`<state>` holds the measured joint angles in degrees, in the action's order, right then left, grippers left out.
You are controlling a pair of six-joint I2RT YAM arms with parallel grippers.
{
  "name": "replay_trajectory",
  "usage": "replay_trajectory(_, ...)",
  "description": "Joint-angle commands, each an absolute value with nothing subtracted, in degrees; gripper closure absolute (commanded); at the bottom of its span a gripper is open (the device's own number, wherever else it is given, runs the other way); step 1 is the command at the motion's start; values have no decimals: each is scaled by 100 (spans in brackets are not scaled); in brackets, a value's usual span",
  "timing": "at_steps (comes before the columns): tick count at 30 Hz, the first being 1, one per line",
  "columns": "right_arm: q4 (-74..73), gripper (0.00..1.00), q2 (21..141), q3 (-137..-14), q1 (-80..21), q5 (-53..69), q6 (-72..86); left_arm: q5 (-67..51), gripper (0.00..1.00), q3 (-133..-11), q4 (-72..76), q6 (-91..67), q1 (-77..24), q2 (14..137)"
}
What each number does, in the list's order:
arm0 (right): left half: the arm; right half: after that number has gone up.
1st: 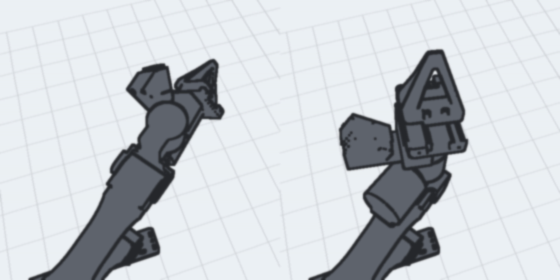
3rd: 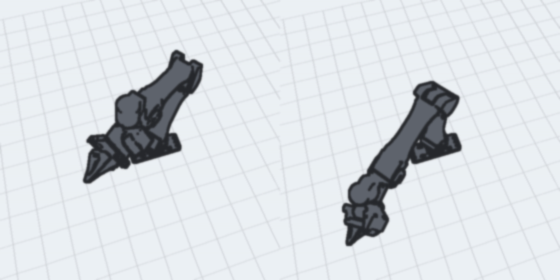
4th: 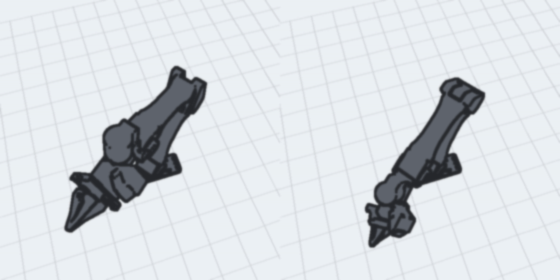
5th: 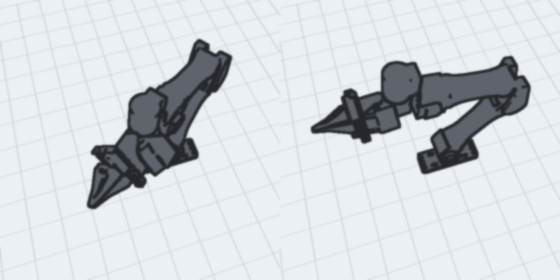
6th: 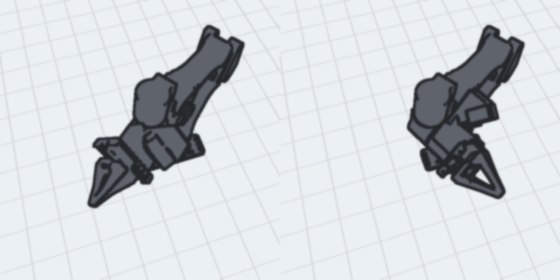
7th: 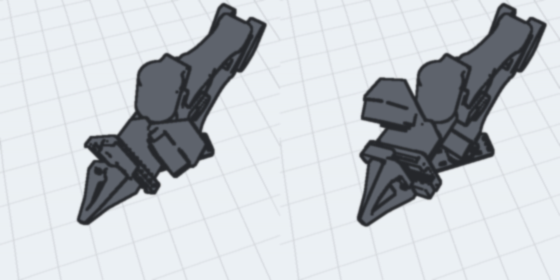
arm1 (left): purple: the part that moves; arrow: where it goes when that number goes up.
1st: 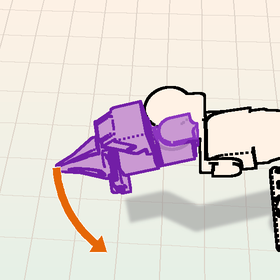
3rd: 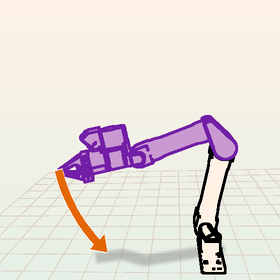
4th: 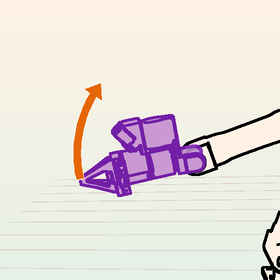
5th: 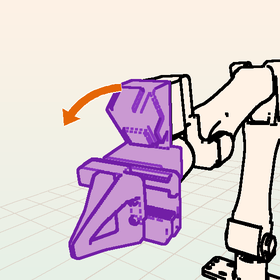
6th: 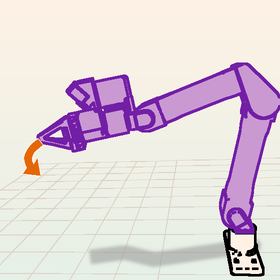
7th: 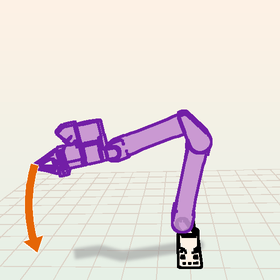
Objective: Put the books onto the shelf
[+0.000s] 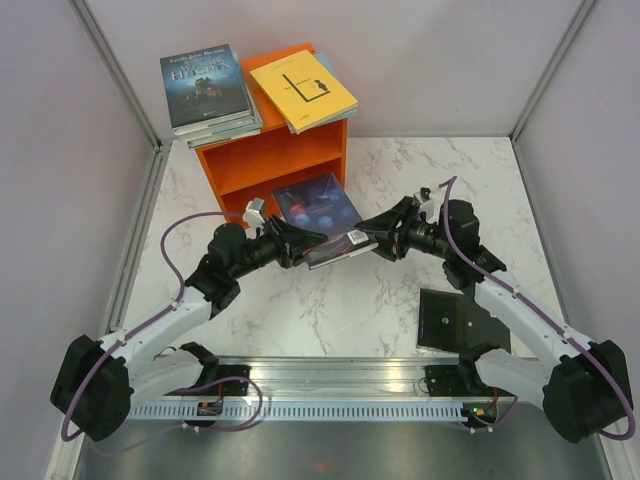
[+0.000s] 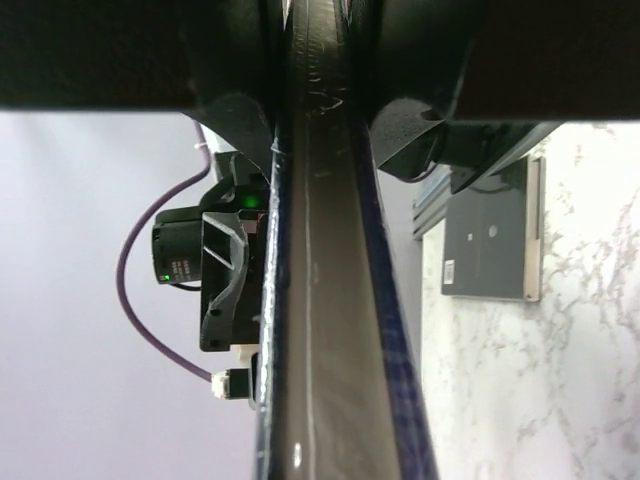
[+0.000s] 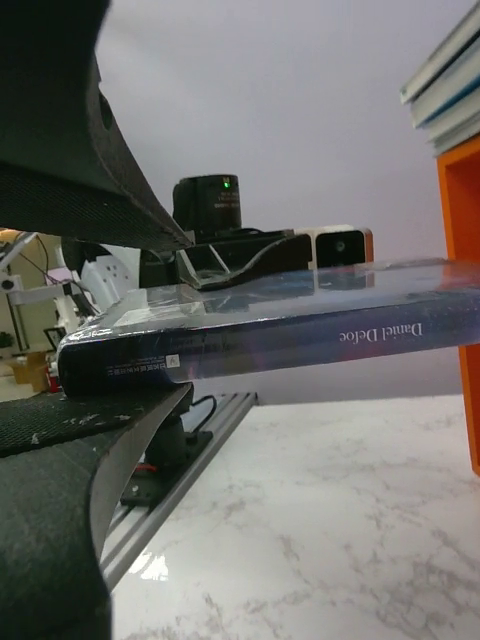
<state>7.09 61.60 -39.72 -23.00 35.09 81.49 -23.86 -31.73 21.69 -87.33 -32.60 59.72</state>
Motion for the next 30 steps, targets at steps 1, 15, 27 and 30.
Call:
replay_trajectory(1, 2230, 42, 6091, -4034, -2469, 3665, 8964, -2241, 98, -3120, 3243, -8973, -3278, 5853)
replay_trajectory(15, 2278, 100, 6328, -4621, -2821, 3595, 8835, -2636, 77, -3217, 3149, -8781, -3270, 6117)
replay_trajectory(27, -498, 100, 6512, -7141, -1248, 4359, 7305, -2716, 0, -3762, -130, -7068, -2945, 4563)
replay_trajectory(30, -799, 100, 6793, -7986, -1213, 4596, 7154, -2558, 0, -3744, -790, -6804, -2874, 4159)
